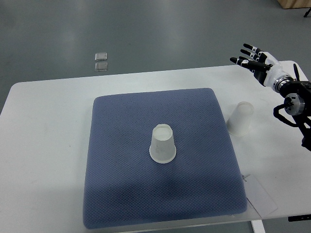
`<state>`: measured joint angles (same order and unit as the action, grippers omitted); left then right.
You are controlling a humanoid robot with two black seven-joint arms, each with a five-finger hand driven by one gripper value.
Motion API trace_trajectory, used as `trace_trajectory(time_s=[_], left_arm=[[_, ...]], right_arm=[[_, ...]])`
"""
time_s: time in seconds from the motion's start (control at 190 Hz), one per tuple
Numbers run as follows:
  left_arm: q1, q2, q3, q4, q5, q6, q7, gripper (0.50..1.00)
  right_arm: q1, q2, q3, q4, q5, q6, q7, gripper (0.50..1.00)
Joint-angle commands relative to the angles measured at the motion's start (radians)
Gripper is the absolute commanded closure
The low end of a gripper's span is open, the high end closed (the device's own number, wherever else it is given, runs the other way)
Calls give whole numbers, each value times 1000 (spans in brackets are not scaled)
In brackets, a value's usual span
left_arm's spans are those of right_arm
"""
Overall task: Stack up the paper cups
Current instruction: 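Move the right hand toward the white paper cup beside the mat, then lower the right hand around the cup and close its fingers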
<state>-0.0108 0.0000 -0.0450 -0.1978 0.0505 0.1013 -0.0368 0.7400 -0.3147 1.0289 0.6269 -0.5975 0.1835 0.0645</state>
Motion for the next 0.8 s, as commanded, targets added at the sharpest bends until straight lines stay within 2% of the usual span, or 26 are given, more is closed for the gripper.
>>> trace_trajectory(time_s=[0.0,0.184,0.305,0.548,0.795], left_arm=[[0,0,1,0,0,0,0,500],[0,0,1,0,0,0,0,500],[0,0,-1,0,0,0,0,500],[0,0,1,0,0,0,0,500],[0,0,1,0,0,0,0,500]], right_arm=[[-1,-60,0,4,-1,134,24,583],[15,-150,-16,20,-28,174,41,583],[44,-264,-113,79,-186,257,54,583],[68,-380,-259,260,-626,255,189,583],[101,-426,-374,401,-815,257,196,583]])
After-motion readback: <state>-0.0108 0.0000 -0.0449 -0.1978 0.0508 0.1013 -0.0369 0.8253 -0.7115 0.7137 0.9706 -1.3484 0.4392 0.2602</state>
